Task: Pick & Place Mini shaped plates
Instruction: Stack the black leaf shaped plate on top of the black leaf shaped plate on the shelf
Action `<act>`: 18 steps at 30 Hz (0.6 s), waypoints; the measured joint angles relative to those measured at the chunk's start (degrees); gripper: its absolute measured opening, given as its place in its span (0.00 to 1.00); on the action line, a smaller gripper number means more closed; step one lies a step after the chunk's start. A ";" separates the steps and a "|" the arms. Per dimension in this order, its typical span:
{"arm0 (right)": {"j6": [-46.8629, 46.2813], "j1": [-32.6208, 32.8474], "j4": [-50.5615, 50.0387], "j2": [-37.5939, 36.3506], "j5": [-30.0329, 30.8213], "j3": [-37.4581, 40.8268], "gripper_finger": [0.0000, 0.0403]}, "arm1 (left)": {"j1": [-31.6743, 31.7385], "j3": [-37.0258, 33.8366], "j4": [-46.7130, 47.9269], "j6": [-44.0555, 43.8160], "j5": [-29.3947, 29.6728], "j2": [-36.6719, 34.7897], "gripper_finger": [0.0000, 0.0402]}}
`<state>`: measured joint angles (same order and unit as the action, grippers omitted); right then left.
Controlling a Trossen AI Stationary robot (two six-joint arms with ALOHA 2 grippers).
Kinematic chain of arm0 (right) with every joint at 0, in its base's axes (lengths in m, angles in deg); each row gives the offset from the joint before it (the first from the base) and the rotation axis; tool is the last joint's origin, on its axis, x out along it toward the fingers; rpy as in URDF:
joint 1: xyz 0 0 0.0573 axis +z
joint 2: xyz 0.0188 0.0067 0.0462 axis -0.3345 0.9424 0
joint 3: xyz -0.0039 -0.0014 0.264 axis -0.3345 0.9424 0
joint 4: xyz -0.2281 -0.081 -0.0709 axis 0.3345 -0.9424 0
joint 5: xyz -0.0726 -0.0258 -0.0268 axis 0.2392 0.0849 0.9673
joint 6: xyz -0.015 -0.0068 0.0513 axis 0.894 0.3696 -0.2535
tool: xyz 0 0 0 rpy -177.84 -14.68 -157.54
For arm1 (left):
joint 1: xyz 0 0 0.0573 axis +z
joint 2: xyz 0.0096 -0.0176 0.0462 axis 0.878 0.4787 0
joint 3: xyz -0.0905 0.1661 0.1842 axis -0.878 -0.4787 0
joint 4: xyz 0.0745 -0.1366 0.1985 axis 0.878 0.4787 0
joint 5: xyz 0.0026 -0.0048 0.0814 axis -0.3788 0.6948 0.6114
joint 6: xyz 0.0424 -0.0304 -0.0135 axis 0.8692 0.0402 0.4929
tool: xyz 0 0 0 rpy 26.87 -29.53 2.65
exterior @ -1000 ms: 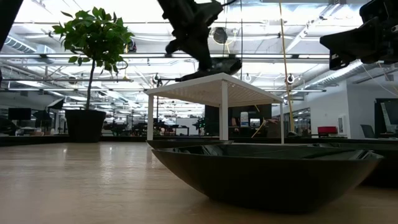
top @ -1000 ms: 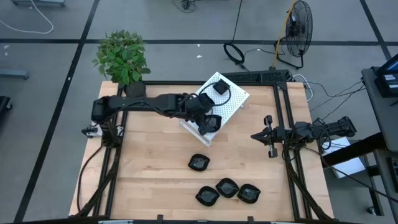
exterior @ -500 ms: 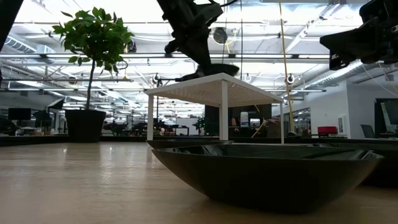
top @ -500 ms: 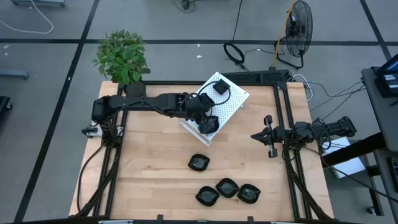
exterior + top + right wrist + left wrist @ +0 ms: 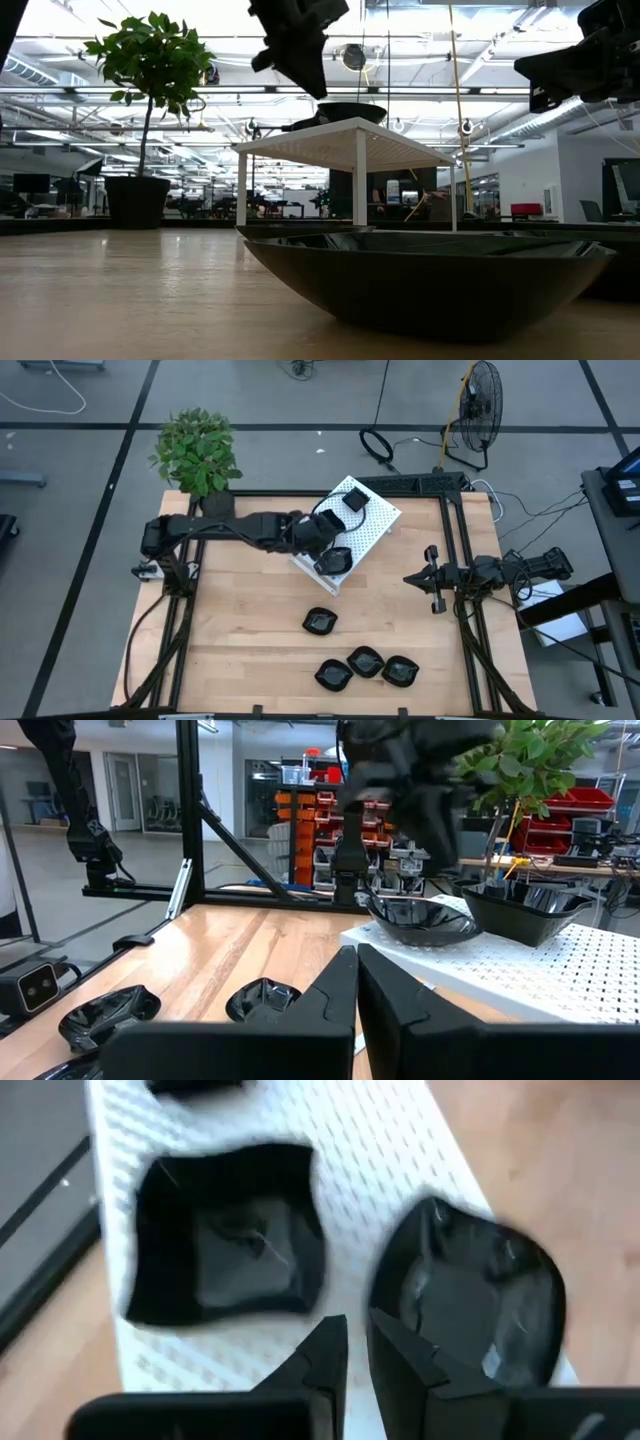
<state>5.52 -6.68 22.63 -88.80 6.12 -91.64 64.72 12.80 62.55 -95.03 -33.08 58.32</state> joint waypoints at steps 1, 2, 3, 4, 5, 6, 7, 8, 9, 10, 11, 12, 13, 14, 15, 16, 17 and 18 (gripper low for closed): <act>0.00 0.00 0.00 0.00 0.00 0.00 0.00 | -0.73 -0.01 1.39 -0.50 -0.03 -0.03 0.12; 0.00 0.00 0.00 -0.01 0.01 0.00 0.00 | -1.53 -0.17 3.12 -1.27 -0.09 -0.11 0.12; 0.00 0.00 -0.01 0.00 0.01 0.00 0.00 | -2.42 -0.20 4.20 -2.02 -0.24 -0.11 0.12; 0.00 0.00 0.01 0.00 0.01 -0.01 0.00 | -3.28 -0.18 4.20 -2.92 -0.34 -0.24 0.13; 0.00 0.00 0.04 0.00 0.01 -0.01 0.00 | -4.17 -0.11 4.28 -4.07 -0.34 -0.39 0.14; 0.00 0.00 0.02 -0.02 -0.01 -0.01 0.00 | -5.08 -0.09 4.60 -5.27 -0.34 -0.49 0.16; 0.00 0.00 -0.02 0.00 0.01 -0.01 0.00 | -6.02 -0.09 4.82 -6.41 -0.32 -0.51 0.18; 0.00 0.00 0.00 0.00 0.01 0.00 0.00 | -6.92 -0.09 4.86 -7.49 -0.33 -0.43 0.21; 0.00 0.00 0.00 0.00 0.01 0.01 0.00 | -7.75 -0.09 5.01 -8.55 -0.33 -0.34 0.25; 0.00 0.00 0.00 0.00 0.01 0.00 0.00 | -8.60 -0.09 5.35 -9.80 -0.33 -0.31 0.28; 0.00 0.00 0.00 0.00 0.00 -0.01 0.00 | -9.36 -0.09 5.69 -11.34 -0.45 -0.31 0.32; 0.00 0.00 0.00 0.00 0.01 0.01 0.00 | -10.09 -0.09 6.00 -13.01 -0.74 -0.34 0.36; 0.00 0.00 0.00 0.00 0.01 0.00 0.00 | -10.82 -0.09 6.47 -14.54 -1.19 -0.34 0.39; 0.00 0.00 -0.01 0.00 0.01 -0.01 0.00 | -11.56 -0.09 7.17 -15.82 -2.18 -0.08 0.42; 0.00 0.00 0.00 0.00 0.01 0.00 0.00 | -12.29 -0.10 7.88 -17.11 -2.88 0.16 0.45; 0.00 0.00 0.00 0.00 0.01 0.00 0.00 | -13.18 -0.39 8.15 -18.51 -3.14 0.44 0.47; 0.00 0.00 0.00 0.00 0.01 -0.01 0.00 | -14.11 -0.99 8.03 -19.99 -3.21 0.83 0.49; 0.00 0.00 0.00 0.00 0.01 -0.01 0.00 | -14.89 -1.84 7.66 -21.38 -3.37 1.17 0.51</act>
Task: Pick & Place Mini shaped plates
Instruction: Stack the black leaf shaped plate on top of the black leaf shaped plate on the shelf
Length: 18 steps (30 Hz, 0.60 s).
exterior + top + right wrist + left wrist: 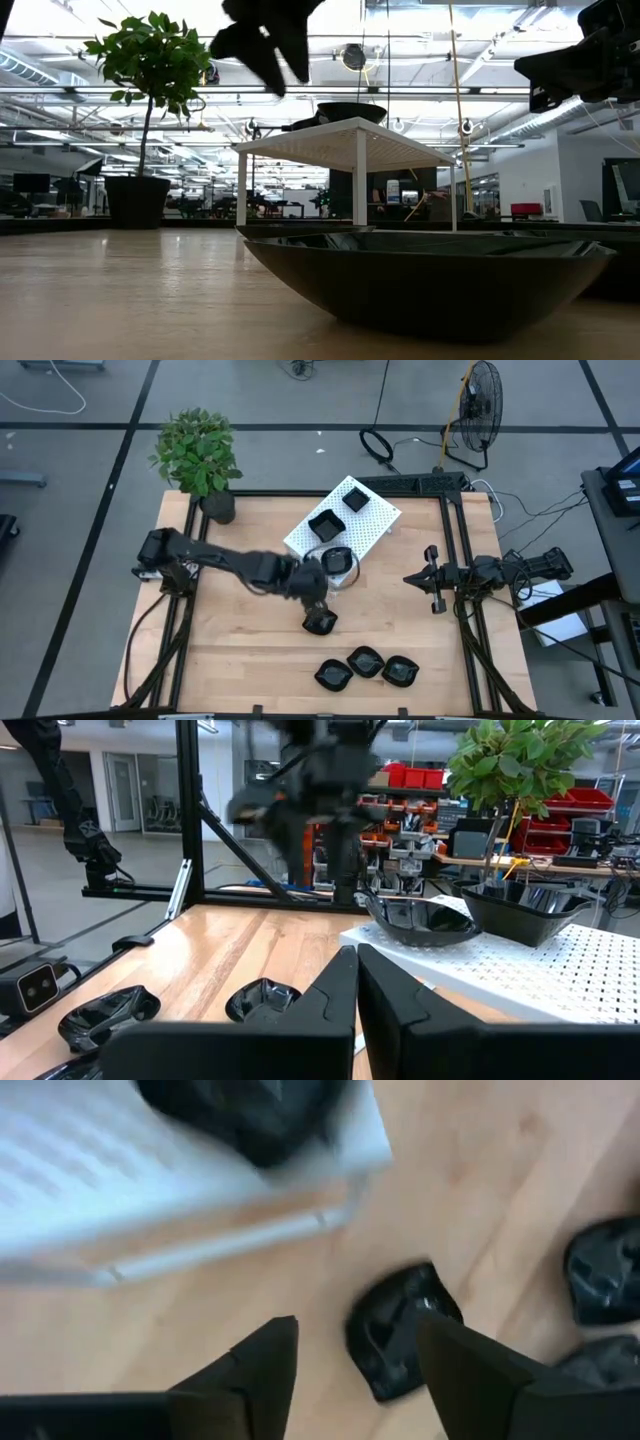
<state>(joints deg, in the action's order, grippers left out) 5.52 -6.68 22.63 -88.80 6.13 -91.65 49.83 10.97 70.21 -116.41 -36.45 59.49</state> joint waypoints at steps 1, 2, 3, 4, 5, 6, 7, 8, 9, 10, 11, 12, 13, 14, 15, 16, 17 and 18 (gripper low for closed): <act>0.00 0.00 0.00 0.00 -0.02 0.00 0.00 | -0.70 -1.13 -0.51 -1.30 -0.31 0.19 0.52; 0.00 0.00 0.00 0.00 -0.01 0.01 0.00 | -1.29 -2.66 -1.17 -2.62 -1.03 0.25 0.53; -0.01 0.00 0.01 -0.02 0.00 0.01 0.00 | -1.65 -4.62 -2.40 -4.04 -1.91 0.45 0.53; 0.00 0.00 0.00 -0.02 0.00 0.00 0.00 | -1.79 -6.54 -4.24 -5.34 -2.98 0.75 0.53; 0.00 0.00 0.00 0.00 0.00 0.00 0.00 | -1.93 -8.55 -6.28 -6.17 -3.65 0.95 0.53; 0.00 0.00 0.04 0.00 0.00 0.01 0.00 | -2.13 -10.51 -7.90 -6.96 -3.82 1.18 0.53; 0.00 0.00 0.04 -0.01 0.00 0.01 0.00 | -2.17 -12.37 -9.72 -7.71 -4.07 1.22 0.53; 0.00 0.00 -0.04 0.00 -0.01 0.00 0.00 | -2.19 -14.09 -11.82 -8.35 -4.21 1.19 0.53; 0.00 0.00 0.00 0.00 -0.02 0.00 0.00 | -2.16 -15.97 -15.14 -8.98 -4.47 1.04 0.53; 0.00 0.00 0.10 0.00 0.00 0.00 0.00 | -1.96 -17.60 -18.46 -9.44 -4.69 1.02 0.53; 0.00 0.00 0.10 0.00 -0.02 0.00 0.00 | -1.91 -19.19 -20.99 -9.77 -4.84 1.02 0.53; 0.00 0.00 -0.04 0.00 0.00 0.00 0.00 | -1.82 -20.54 -22.91 -10.02 -4.94 1.08 0.53; 0.00 0.00 0.00 0.00 0.00 0.02 0.00 | -1.68 -21.64 -24.26 -10.03 -4.97 1.09 0.53; 0.00 0.00 0.00 0.00 0.00 0.01 0.00 | -1.56 -22.73 -25.73 -10.05 -5.07 1.09 0.53; 0.00 0.00 0.01 0.00 -0.02 0.00 0.00 | -1.41 -23.53 -27.27 -10.06 -5.64 1.10 0.53; 0.00 0.00 -0.02 0.00 -0.01 0.01 0.00 | -1.21 -24.12 -27.98 -10.13 -6.18 1.42 0.53; 0.00 0.00 0.00 0.00 -0.01 0.01 0.00 | -1.09 -24.60 -27.99 -10.16 -6.48 1.66 0.53; 0.00 0.00 0.00 0.00 0.00 0.00 0.00 | -1.03 -25.15 -27.65 -10.15 -6.73 1.78 0.53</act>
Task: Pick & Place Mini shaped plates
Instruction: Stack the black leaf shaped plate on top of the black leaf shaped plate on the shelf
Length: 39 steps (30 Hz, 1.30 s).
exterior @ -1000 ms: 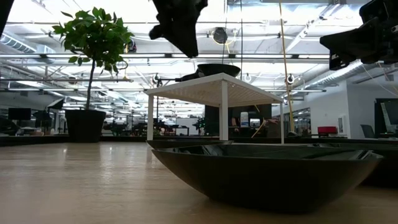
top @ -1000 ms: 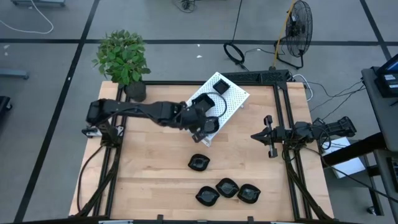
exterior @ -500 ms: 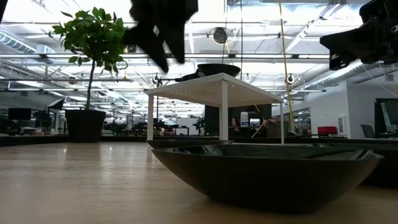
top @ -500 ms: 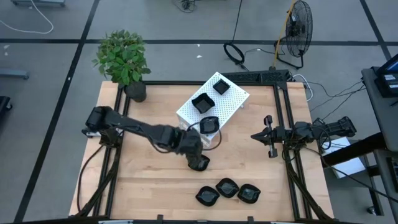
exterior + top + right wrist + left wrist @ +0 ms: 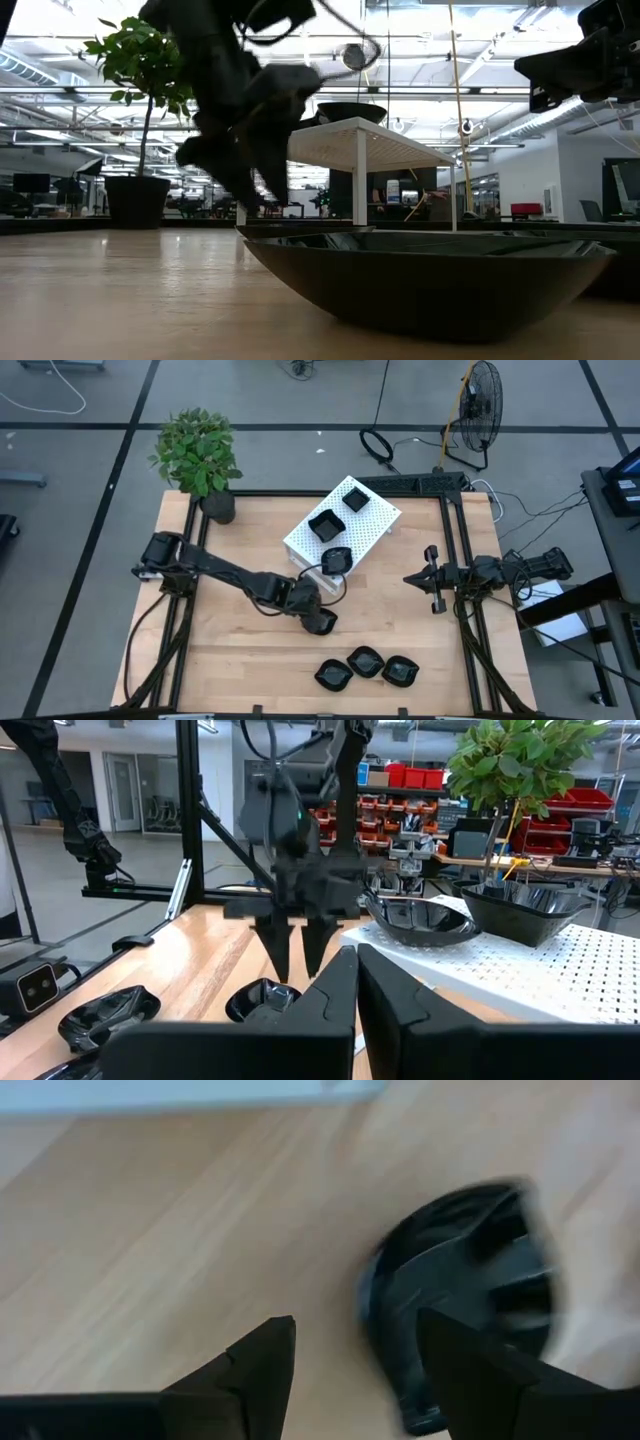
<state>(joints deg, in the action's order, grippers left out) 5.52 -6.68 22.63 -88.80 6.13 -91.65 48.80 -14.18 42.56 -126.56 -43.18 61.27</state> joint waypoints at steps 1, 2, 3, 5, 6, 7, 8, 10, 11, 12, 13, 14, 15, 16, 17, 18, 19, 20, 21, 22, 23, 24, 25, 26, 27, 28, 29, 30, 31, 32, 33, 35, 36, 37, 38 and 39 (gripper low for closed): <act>0.00 0.00 0.00 0.00 0.00 0.01 0.00 | 0.11 -0.48 0.28 -0.02 -0.11 0.09 0.53; 0.00 0.00 0.00 0.00 0.00 0.00 0.00 | 0.18 -0.75 0.00 -0.02 -0.15 0.09 0.53; 0.00 0.00 0.00 0.00 -0.02 0.01 0.00 | 0.31 -1.08 -0.80 -0.05 -0.15 0.04 0.53; 0.00 0.00 0.00 0.00 0.00 0.02 0.00 | 0.41 -1.72 -1.43 -0.22 -0.17 -0.04 0.53; 0.00 0.00 0.00 0.00 -0.01 0.02 0.00 | 0.41 -1.97 -1.51 -0.16 -0.45 -0.02 0.53; 0.00 0.00 0.00 0.00 -0.01 0.00 0.00 | 0.41 -2.00 -1.81 0.12 -0.78 -0.02 0.53; 0.00 0.00 0.00 0.00 0.00 0.01 0.00 | 0.41 -1.99 -2.63 0.21 -0.90 0.02 0.53; 0.00 0.00 0.00 0.00 0.00 0.00 0.00 | 0.41 -1.78 -4.18 0.22 -0.92 0.82 0.53; 0.00 0.00 0.00 0.00 0.00 0.01 0.00 | 0.39 -1.80 -4.43 0.29 -1.10 1.27 0.53; 0.00 0.00 0.00 0.00 0.00 0.01 0.00 | 0.39 -1.87 -4.57 0.66 -1.66 1.88 0.53; 0.00 0.00 0.00 0.00 -0.02 0.00 0.00 | 0.39 -1.91 -4.99 0.78 -2.55 2.64 0.53; 0.00 0.00 0.00 0.00 -0.02 0.02 0.00 | 0.41 -1.91 -6.06 0.95 -3.31 3.33 0.53; 0.00 0.00 0.00 0.00 0.00 0.00 0.00 | 0.41 -1.89 -6.36 1.23 -3.83 4.03 0.53; 0.00 0.00 0.06 0.00 0.00 0.00 0.00 | 0.41 -1.85 -6.47 1.32 -4.02 4.60 0.53; 0.00 0.00 0.05 0.00 0.00 0.01 0.00 | 0.47 -1.76 -6.47 1.31 -4.12 4.88 0.53; 0.00 0.00 -0.01 0.00 0.00 0.00 0.00 | 0.52 -1.67 -6.61 1.20 -4.22 5.19 0.53; 0.00 0.00 0.05 0.00 -0.01 0.00 0.00 | 0.58 -1.61 -6.59 1.09 -4.28 5.29 0.53; 0.00 0.00 0.11 0.00 0.00 0.02 0.00 | 0.60 -1.63 -6.56 1.15 -4.30 5.30 0.53; 0.00 0.00 0.04 0.00 -0.02 0.00 0.00 | 0.61 -1.61 -6.65 1.29 -4.30 5.31 0.53; 0.00 0.00 0.00 0.00 0.00 0.01 0.00 | 0.63 -1.50 -6.61 1.59 -4.30 5.32 0.53; 0.00 0.00 0.04 0.00 -0.01 0.00 0.00 | 0.63 -1.39 -6.50 1.78 -4.35 5.17 0.53; 0.00 0.00 0.04 0.00 0.00 0.02 0.00 | 0.64 -1.41 -6.48 2.12 -4.43 4.97 0.53; 0.00 0.00 0.00 0.00 0.00 0.00 0.00 | 0.68 -1.44 -6.48 2.26 -4.43 4.80 0.53; 0.00 0.00 0.00 0.00 0.00 0.00 0.00 | 0.70 -1.50 -6.40 2.45 -4.37 4.48 0.53; 0.00 0.00 0.00 0.00 0.00 0.00 0.00 | 0.74 -1.52 -6.25 2.65 -4.17 4.26 0.53; 0.00 0.00 0.02 0.00 0.00 0.00 0.00 | 0.74 -1.54 -6.18 2.64 -3.99 4.06 0.53; 0.00 0.00 0.00 0.00 -0.01 0.01 0.00 | 0.74 -1.54 -6.23 2.67 -3.91 3.85 0.53; 0.00 0.00 0.00 0.00 0.00 0.00 0.00 | 0.74 -1.54 -6.19 2.69 -3.91 3.71 0.53; 0.00 0.00 0.02 0.00 0.00 0.00 0.00 | 0.74 -1.54 -6.15 2.69 -3.88 3.66 0.53; 0.00 0.00 0.00 0.00 0.00 0.02 0.00 | 0.74 -1.54 -5.98 2.69 -3.84 3.66 0.52; 0.00 0.00 0.00 0.00 0.00 0.00 0.00 | 0.72 -1.54 -5.68 2.69 -3.82 3.66 0.51; 0.00 0.00 0.01 0.00 0.00 0.01 0.00 | 0.72 -1.54 -5.47 2.69 -3.82 3.66 0.47; 0.00 0.00 0.00 0.00 0.00 0.01 0.00 | 0.72 -1.54 -5.59 2.70 -3.82 3.66 0.44; 0.00 0.00 0.00 0.00 -0.01 0.02 0.00 | 0.72 -1.54 -5.62 2.71 -3.82 3.66 0.40; 0.00 0.00 0.00 0.00 0.00 0.02 0.00 | 0.72 -1.54 -5.59 2.69 -3.84 3.66 0.37; 0.00 0.00 0.00 0.00 0.00 0.01 0.00 | 0.71 -1.54 -5.59 2.70 -3.91 3.66 0.33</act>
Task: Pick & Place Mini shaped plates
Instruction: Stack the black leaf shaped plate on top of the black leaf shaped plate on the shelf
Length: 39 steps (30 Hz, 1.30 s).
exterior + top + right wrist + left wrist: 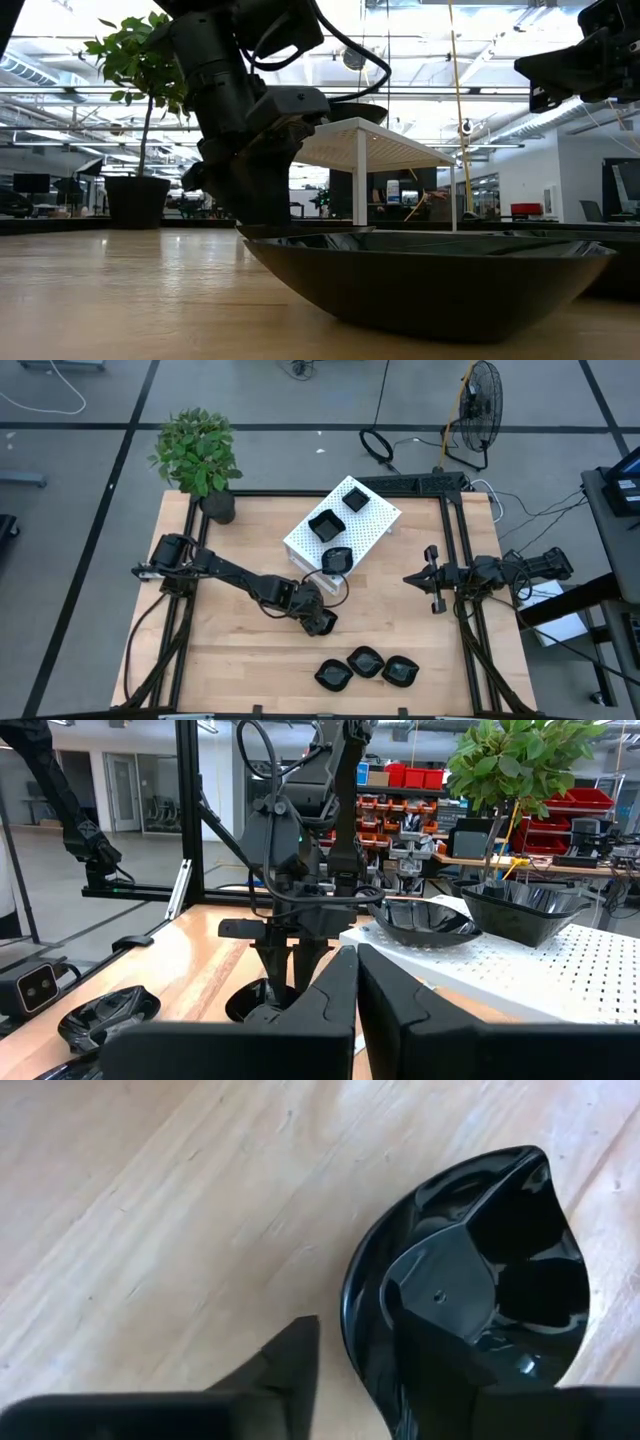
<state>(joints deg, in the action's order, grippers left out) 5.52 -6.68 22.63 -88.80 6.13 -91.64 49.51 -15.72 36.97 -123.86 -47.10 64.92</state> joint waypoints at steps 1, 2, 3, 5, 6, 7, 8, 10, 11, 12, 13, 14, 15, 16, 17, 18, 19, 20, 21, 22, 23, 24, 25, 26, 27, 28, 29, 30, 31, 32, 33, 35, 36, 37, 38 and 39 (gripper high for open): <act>0.00 0.00 0.00 0.00 0.00 -0.01 0.00 | -0.01 0.00 0.00 0.00 -0.25 0.00 0.29; 0.00 0.00 0.00 0.00 0.00 0.01 0.00 | -0.01 0.00 -0.02 -0.01 -0.49 0.00 0.26; 0.00 0.00 0.00 0.00 -0.02 0.01 0.00 | -0.01 0.00 -0.01 -0.01 -0.82 0.00 0.22; 0.00 0.00 0.00 0.00 0.00 -0.01 0.00 | -0.01 0.00 0.00 -0.01 -1.82 0.00 0.14; 0.00 0.00 0.00 0.00 0.00 -0.01 0.00 | -0.01 0.00 -0.07 -0.01 -2.86 -0.02 0.11; 0.00 0.00 0.00 0.00 -0.01 -0.01 0.00 | 0.03 0.00 -0.13 -0.01 -4.13 -0.12 0.07; 0.00 0.00 0.00 0.00 -0.02 0.00 0.00 | 0.09 0.00 0.06 -0.02 -5.55 -0.61 0.04; 0.00 0.00 0.00 0.00 0.00 0.01 0.00 | 0.10 0.01 0.92 -0.08 -8.04 -1.83 0.02; 0.00 0.00 0.00 0.00 0.00 -0.01 0.00 | 0.10 0.04 1.10 -0.12 -8.80 -2.47 0.02; 0.00 0.00 0.00 0.00 -0.02 0.00 0.00 | 0.06 0.04 2.16 -0.08 -8.87 -3.31 0.03; 0.00 0.00 0.00 0.00 0.00 -0.01 0.00 | -0.07 0.02 3.31 0.06 -8.86 -4.18 0.03; 0.00 0.00 0.00 0.00 -0.01 0.01 0.00 | -0.27 0.00 4.47 0.08 -8.79 -5.28 0.04; 0.00 0.00 0.00 0.00 0.00 0.00 0.00 | -0.39 0.00 5.21 0.08 -8.31 -6.61 0.03; 0.00 0.00 0.01 0.02 -0.01 0.00 0.00 | -0.64 0.02 5.95 0.08 -7.46 -7.84 0.02; 0.00 0.00 0.11 0.00 0.00 -0.01 0.00 | -0.74 0.02 6.96 0.08 -6.53 -9.17 0.01; 0.00 0.00 0.04 0.01 0.00 -0.01 0.00 | -0.92 0.02 8.19 0.06 -5.48 -10.52 0.01; 0.00 0.00 -0.04 0.02 0.00 0.01 0.00 | -1.08 0.02 9.13 0.06 -4.39 -11.69 0.01; 0.00 0.00 0.01 0.02 0.00 -0.01 0.00 | -1.25 0.02 9.23 0.08 -3.37 -12.95 0.02; 0.00 0.00 0.04 0.00 0.00 0.01 0.00 | -1.46 0.02 9.45 0.18 -2.25 -14.41 0.02; 0.00 0.00 -0.02 0.02 0.00 0.01 0.00 | -1.66 0.02 9.79 0.28 -1.14 -15.82 0.02; 0.00 0.00 -0.02 0.02 0.00 0.00 0.00 | -1.74 0.02 9.51 -0.17 0.12 -17.11 0.02; 0.00 0.00 0.00 0.02 0.00 0.00 0.00 | -1.67 0.02 8.26 -1.43 1.92 -18.52 0.01; 0.00 0.00 -0.02 0.02 0.00 -0.01 0.00 | -1.54 0.02 7.01 -2.99 4.28 -19.75 0.01; 0.00 0.00 0.00 0.06 0.00 0.01 0.00 | -1.08 0.02 5.39 -4.37 6.80 -20.82 0.01; 0.00 -0.02 0.00 0.11 0.00 -0.01 0.00 | -0.50 0.02 2.53 -5.37 9.27 -21.84 0.01; 0.00 0.00 0.02 0.15 -0.02 -0.01 0.00 | 0.13 0.02 -0.41 -5.63 11.20 -22.80 0.02; 0.00 0.00 0.05 0.15 -0.01 0.00 0.00 | 0.88 0.05 -2.93 -5.27 12.74 -23.54 0.03; 0.00 -0.01 0.13 0.19 0.00 0.01 0.00 | 1.57 0.07 -5.58 -4.24 14.08 -23.88 0.03; 0.00 -0.01 0.03 0.22 -0.01 -0.01 0.00 | 2.19 0.07 -8.28 -2.87 14.97 -24.00 0.03; 0.00 0.00 0.01 0.29 -0.02 -0.01 0.00 | 2.83 0.07 -10.68 -1.43 15.79 -23.93 0.02; 0.00 0.00 0.07 0.35 0.00 0.01 0.00 | 3.49 0.07 -12.35 -0.17 16.52 -23.84 0.01; 0.00 0.00 -0.02 0.46 -0.01 -0.01 0.00 | 4.93 0.07 -15.29 0.96 17.75 -23.27 0.01; 0.00 0.00 0.00 0.44 0.00 -0.01 0.00 | 5.67 0.13 -16.45 1.15 18.53 -22.71 0.02; 0.00 -0.02 0.04 0.44 0.00 -0.01 0.00 | 6.24 0.15 -16.55 1.38 19.23 -22.29 0.03; 0.00 -0.01 0.01 0.44 0.00 -0.01 0.00 | 6.68 0.10 -15.96 1.44 20.05 -21.84 0.03; 0.00 -0.01 -0.01 0.44 0.00 -0.01 0.00 | 6.95 0.04 -15.79 1.42 20.81 -21.09 0.03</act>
<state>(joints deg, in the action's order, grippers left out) 5.52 -6.69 22.62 -88.36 6.13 -91.65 56.45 -15.68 21.17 -122.44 -26.28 43.83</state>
